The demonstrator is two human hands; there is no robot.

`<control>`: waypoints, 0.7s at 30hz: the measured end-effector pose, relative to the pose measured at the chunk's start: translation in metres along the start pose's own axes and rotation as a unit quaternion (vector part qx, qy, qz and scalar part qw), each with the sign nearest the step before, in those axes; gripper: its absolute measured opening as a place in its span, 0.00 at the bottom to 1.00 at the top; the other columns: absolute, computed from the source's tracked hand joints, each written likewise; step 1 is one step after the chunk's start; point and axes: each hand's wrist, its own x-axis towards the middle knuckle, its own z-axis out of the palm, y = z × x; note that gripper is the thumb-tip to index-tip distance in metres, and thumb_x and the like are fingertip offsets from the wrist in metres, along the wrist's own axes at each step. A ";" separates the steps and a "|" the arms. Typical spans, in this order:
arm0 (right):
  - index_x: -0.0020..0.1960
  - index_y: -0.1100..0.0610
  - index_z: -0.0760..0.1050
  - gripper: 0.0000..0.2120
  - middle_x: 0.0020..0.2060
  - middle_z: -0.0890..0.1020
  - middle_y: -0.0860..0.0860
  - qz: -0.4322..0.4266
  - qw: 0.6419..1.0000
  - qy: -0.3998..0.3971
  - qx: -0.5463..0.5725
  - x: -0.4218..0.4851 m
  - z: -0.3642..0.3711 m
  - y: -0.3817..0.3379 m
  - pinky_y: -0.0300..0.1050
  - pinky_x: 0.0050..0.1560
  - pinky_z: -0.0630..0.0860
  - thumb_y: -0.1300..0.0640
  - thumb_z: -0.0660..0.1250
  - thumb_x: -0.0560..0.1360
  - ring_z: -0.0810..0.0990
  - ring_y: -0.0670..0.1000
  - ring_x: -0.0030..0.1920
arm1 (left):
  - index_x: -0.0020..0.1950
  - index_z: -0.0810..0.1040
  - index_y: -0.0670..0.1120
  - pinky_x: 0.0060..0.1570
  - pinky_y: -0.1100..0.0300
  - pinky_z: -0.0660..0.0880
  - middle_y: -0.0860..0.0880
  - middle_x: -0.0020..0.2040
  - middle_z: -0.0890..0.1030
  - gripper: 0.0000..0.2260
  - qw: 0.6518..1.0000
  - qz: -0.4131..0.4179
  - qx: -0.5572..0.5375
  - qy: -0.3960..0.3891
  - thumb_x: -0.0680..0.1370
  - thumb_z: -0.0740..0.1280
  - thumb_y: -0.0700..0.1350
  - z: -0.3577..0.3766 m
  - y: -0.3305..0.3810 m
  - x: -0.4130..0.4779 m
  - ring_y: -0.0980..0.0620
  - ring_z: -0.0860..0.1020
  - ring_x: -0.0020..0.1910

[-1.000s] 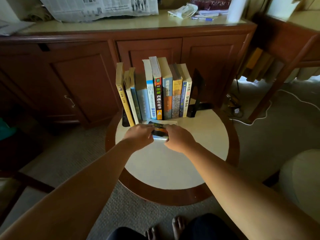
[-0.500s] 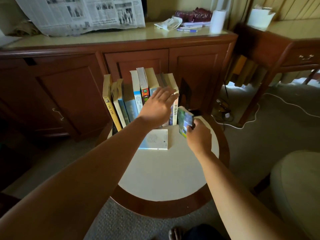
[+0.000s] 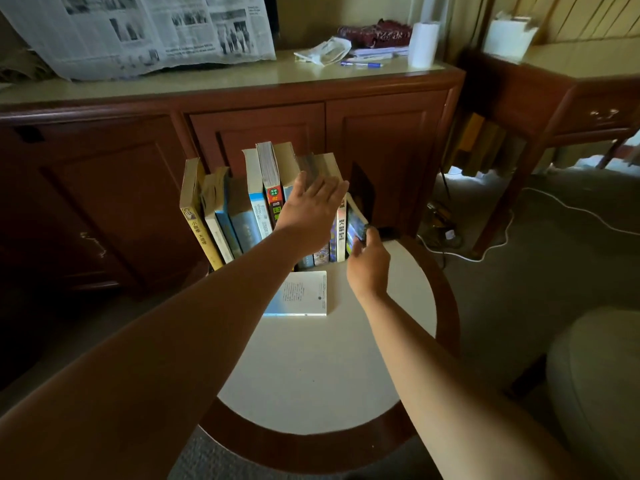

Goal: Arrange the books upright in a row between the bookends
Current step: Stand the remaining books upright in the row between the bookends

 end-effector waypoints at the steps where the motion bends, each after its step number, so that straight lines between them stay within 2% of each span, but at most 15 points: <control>1: 0.65 0.62 0.74 0.12 0.61 0.82 0.62 0.005 1.000 -0.016 0.008 0.004 0.004 0.001 0.51 0.52 0.78 0.62 0.59 0.84 0.82 0.63 0.59 | 0.85 0.43 0.47 0.80 0.43 0.40 0.46 0.86 0.50 0.37 1.000 0.003 -0.001 0.004 0.82 0.61 0.42 0.001 -0.001 0.000 0.46 0.48 0.84; 5: 0.77 0.60 0.66 0.23 0.73 0.73 0.59 0.059 0.991 -0.121 0.022 0.021 0.017 0.006 0.49 0.65 0.73 0.64 0.56 0.83 0.74 0.60 0.71 | 0.85 0.43 0.48 0.81 0.43 0.42 0.47 0.86 0.50 0.37 1.000 0.010 -0.004 0.008 0.82 0.60 0.40 0.003 -0.005 0.000 0.46 0.48 0.85; 9: 0.80 0.55 0.60 0.30 0.75 0.72 0.56 0.071 0.978 -0.194 0.007 0.029 0.023 0.019 0.50 0.69 0.72 0.67 0.55 0.79 0.73 0.57 0.72 | 0.86 0.42 0.47 0.80 0.42 0.43 0.48 0.86 0.50 0.37 1.000 0.011 0.001 0.009 0.82 0.60 0.41 0.004 -0.005 0.000 0.46 0.48 0.85; 14: 0.81 0.51 0.57 0.31 0.75 0.72 0.54 0.058 0.974 -0.219 0.004 0.033 0.025 0.029 0.56 0.69 0.74 0.64 0.57 0.79 0.74 0.57 0.71 | 0.85 0.41 0.47 0.80 0.42 0.42 0.47 0.86 0.49 0.38 1.000 0.011 0.006 0.012 0.82 0.60 0.41 0.006 -0.004 0.000 0.46 0.48 0.85; 18: 0.81 0.55 0.58 0.30 0.75 0.71 0.56 0.054 0.978 -0.201 -0.019 0.027 0.014 0.018 0.51 0.68 0.72 0.65 0.59 0.80 0.73 0.58 0.72 | 0.85 0.38 0.46 0.78 0.39 0.37 0.46 0.86 0.45 0.36 1.000 0.022 0.015 0.009 0.82 0.57 0.40 0.004 -0.004 -0.004 0.44 0.44 0.84; 21: 0.81 0.57 0.60 0.30 0.75 0.71 0.56 0.061 0.983 -0.174 -0.009 0.018 0.007 0.020 0.51 0.69 0.71 0.64 0.62 0.80 0.72 0.57 0.73 | 0.84 0.38 0.44 0.74 0.38 0.31 0.45 0.85 0.43 0.37 0.998 0.033 0.012 0.043 0.78 0.53 0.37 0.001 -0.004 -0.013 0.44 0.40 0.84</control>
